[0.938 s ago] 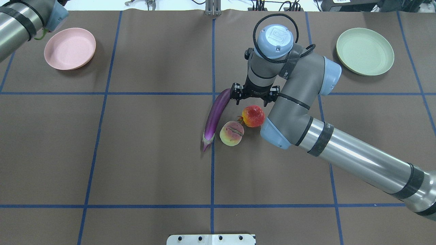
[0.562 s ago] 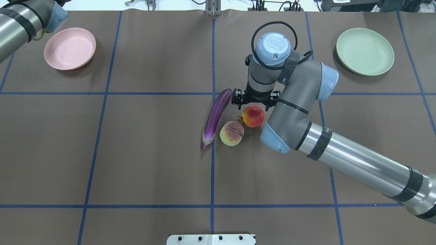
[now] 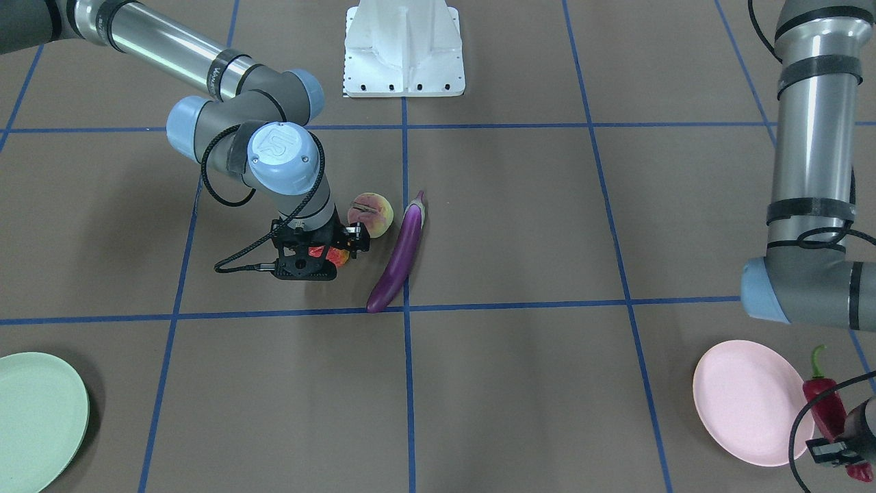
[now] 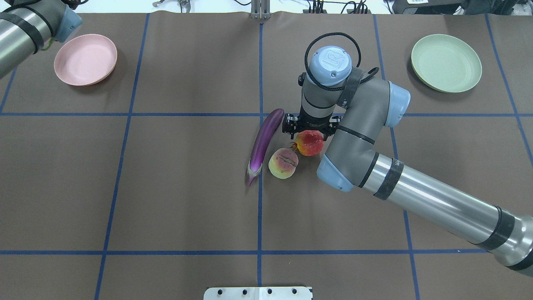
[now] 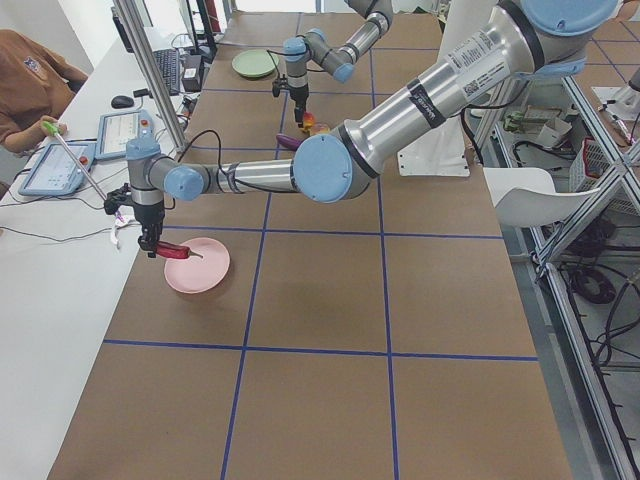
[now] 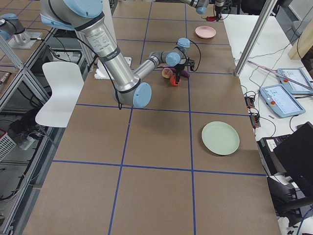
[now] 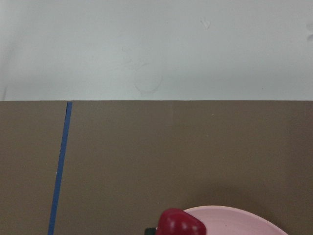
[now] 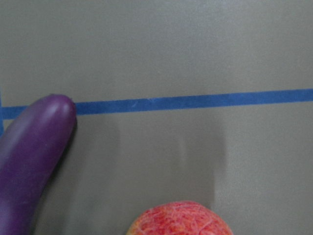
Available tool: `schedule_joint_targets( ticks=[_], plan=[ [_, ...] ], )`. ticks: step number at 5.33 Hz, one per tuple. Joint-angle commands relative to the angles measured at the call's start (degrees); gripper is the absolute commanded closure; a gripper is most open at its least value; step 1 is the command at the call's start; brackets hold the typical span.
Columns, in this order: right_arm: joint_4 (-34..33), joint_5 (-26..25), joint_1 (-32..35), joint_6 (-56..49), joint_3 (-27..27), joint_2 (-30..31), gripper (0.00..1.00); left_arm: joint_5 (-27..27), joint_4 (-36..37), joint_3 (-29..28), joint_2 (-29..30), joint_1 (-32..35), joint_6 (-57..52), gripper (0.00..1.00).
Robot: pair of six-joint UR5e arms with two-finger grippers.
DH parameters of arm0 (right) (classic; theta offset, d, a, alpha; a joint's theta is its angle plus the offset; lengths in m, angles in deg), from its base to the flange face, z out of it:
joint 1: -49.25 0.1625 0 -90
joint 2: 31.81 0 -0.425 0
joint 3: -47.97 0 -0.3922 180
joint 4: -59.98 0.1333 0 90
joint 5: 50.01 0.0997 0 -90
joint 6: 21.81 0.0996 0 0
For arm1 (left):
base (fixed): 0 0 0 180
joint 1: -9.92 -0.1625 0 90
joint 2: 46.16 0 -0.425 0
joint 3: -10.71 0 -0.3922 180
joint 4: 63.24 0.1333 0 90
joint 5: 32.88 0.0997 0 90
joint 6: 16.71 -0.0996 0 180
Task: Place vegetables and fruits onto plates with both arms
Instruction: 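Lower the right gripper onto the pomegranate while the left releases the pepper, then lift the pomegranate with the right gripper while the left arm withdraws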
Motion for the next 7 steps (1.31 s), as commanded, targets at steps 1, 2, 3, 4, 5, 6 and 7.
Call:
schedule_joint_targets(
  ticks=[1,2,3,4,5,6,7],
  plan=[
    [0.12,-0.04,-0.17,0.09,-0.15,-0.03,0.99,4.07,-0.66,-0.24,-0.15,-1.81,0.06,1.0],
    [0.12,-0.04,0.18,0.18,-0.67,-0.29,1.0,4.8,-1.88,-0.24,-1.46,-2.61,0.06,1.0],
    [0.03,0.39,2.45,0.09,-2.07,-0.73,1.0,4.9,-1.98,-0.24,-2.08,-3.05,0.06,1.0],
    [0.03,0.66,5.08,0.09,-4.17,-0.73,1.0,5.59,-2.06,-0.15,-2.26,-4.97,0.06,1.0],
    [0.03,1.18,7.28,0.0,-4.98,-0.82,1.0,8.82,-2.07,-0.15,-2.87,-7.25,0.06,1.0],
    [0.03,2.49,9.13,0.0,-4.99,-1.69,1.0,9.03,-2.07,-0.15,-3.31,-7.36,0.06,0.87],
    [0.03,4.85,11.41,0.0,-4.99,-2.48,1.0,9.38,-6.42,0.02,-5.06,-7.1,-0.02,0.01]
  ],
)
